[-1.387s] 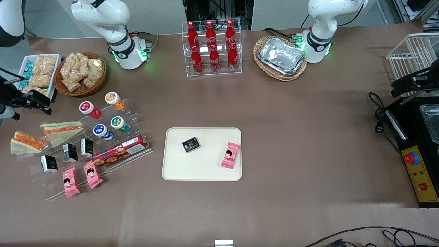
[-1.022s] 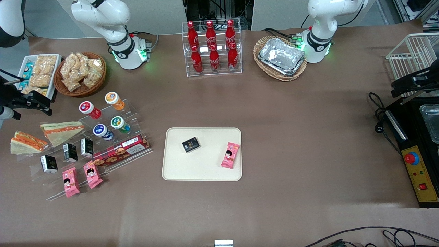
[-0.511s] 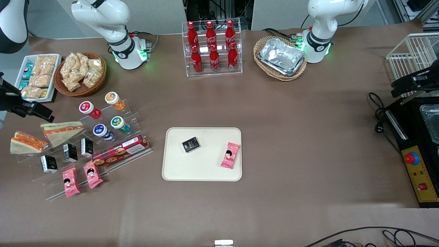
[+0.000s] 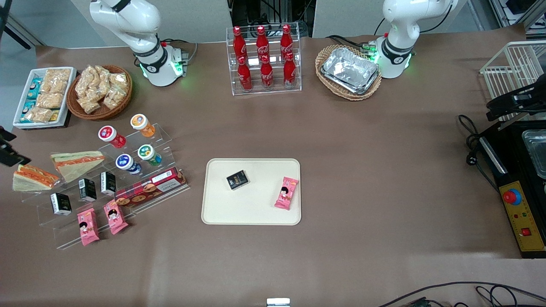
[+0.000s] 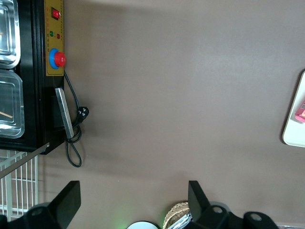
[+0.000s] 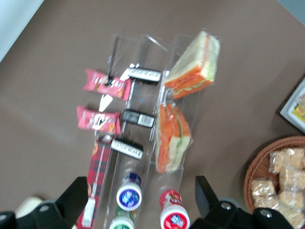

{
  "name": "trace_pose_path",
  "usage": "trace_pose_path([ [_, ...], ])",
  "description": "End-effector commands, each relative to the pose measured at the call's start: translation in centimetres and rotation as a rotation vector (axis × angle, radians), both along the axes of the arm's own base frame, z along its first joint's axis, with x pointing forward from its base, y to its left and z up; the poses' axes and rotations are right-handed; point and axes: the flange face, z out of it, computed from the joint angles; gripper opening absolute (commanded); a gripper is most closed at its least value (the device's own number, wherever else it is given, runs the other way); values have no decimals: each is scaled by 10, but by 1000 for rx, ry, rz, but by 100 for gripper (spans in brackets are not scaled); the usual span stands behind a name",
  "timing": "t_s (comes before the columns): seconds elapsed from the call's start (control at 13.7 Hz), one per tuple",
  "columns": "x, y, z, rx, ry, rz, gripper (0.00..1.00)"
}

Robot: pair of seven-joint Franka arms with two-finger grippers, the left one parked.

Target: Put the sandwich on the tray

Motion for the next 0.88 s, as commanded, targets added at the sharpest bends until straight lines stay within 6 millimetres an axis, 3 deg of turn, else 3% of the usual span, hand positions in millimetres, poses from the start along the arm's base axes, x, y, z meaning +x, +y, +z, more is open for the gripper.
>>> trace_pose_path([
  [0.0,14,-41,-17,15,-2,-287,100],
  [0.51,11,-114,-69,22,27,-634,100],
  [0.8,1,-161,-91,15,1,-693,100],
])
